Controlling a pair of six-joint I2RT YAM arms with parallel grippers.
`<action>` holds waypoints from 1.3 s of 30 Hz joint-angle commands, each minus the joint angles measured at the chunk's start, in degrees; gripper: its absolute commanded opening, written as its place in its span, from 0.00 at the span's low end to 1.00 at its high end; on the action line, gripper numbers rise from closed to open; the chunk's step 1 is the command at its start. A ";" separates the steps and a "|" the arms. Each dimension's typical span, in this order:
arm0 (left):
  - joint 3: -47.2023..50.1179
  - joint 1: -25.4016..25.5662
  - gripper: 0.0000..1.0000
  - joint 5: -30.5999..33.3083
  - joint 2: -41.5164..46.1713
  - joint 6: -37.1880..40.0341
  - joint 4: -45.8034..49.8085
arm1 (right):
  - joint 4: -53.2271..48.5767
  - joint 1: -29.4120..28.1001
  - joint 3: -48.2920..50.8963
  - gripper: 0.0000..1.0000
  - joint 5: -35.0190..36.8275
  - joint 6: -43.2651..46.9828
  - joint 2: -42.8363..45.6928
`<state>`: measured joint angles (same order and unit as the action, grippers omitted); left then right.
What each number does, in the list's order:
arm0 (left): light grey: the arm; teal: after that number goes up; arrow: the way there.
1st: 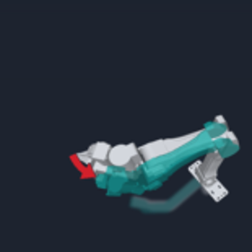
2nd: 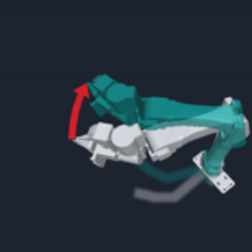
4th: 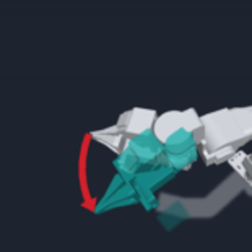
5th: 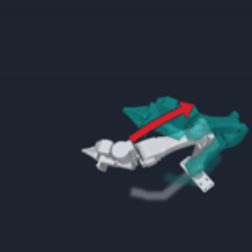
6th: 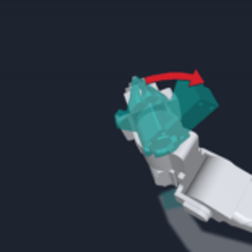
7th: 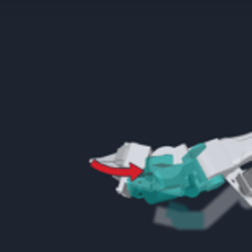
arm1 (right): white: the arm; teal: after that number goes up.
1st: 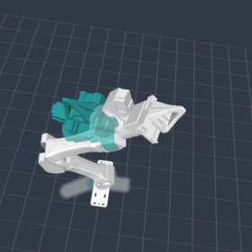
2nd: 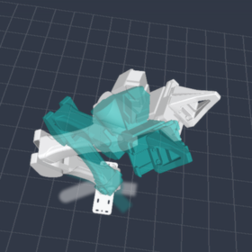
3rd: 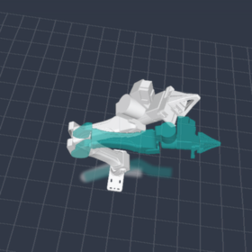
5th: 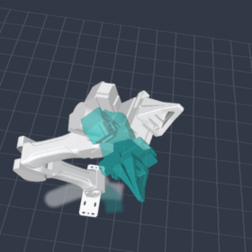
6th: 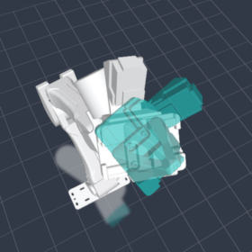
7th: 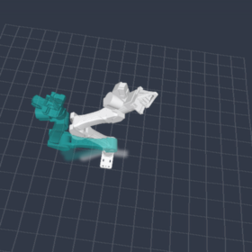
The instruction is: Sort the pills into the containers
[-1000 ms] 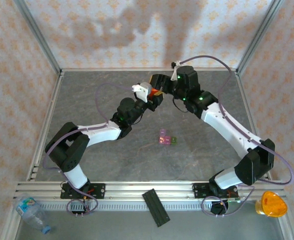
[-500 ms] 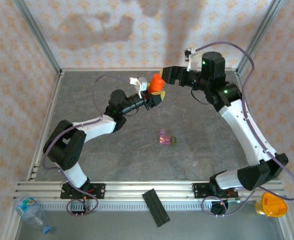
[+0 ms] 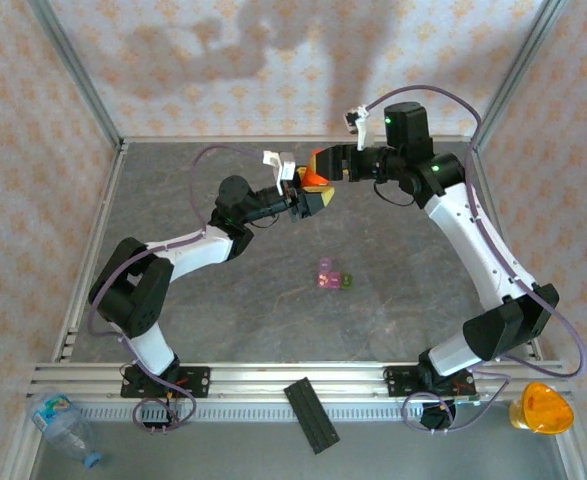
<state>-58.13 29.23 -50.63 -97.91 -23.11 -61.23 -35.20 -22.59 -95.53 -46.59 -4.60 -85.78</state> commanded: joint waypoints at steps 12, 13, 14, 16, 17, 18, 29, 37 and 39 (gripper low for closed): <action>-2.25 -0.12 0.00 -1.65 -1.33 -0.42 -2.67 | 0.13 0.02 -2.08 0.65 2.74 -0.42 1.48; -2.19 -0.10 0.00 -1.59 -1.33 -0.50 -2.66 | 0.07 0.04 -2.16 0.62 2.88 -0.34 1.66; -2.19 -0.14 0.00 -1.58 -1.42 -0.35 -2.70 | -0.01 0.05 -2.21 0.59 2.84 -0.41 1.67; -2.16 -0.06 0.00 -1.58 -1.43 -0.31 -2.75 | -0.32 0.08 -2.30 0.54 2.67 -0.29 1.46; -2.17 -0.14 0.00 -1.58 -1.54 -0.35 -2.75 | -0.74 0.09 -2.39 0.52 2.47 -0.18 1.28; -2.25 -0.13 0.00 -1.53 -1.55 -0.31 -2.75 | -1.03 0.04 -2.38 0.51 2.33 0.00 1.20; -0.91 0.27 0.00 6.47 0.47 3.85 -0.39 | 2.62 -1.25 2.82 0.36 3.08 -4.56 1.31; 5.23 4.90 0.00 32.65 4.25 17.37 -0.67 | 14.50 -10.98 12.53 0.34 23.38 -16.93 1.20; 5.77 6.56 0.00 38.22 4.27 20.14 -1.03 | 17.62 -13.14 14.34 0.34 28.77 -20.51 0.67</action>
<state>-51.44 33.19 -26.00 -97.12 -10.35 -57.10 -21.17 -30.55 -84.25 -23.83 -17.02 -85.06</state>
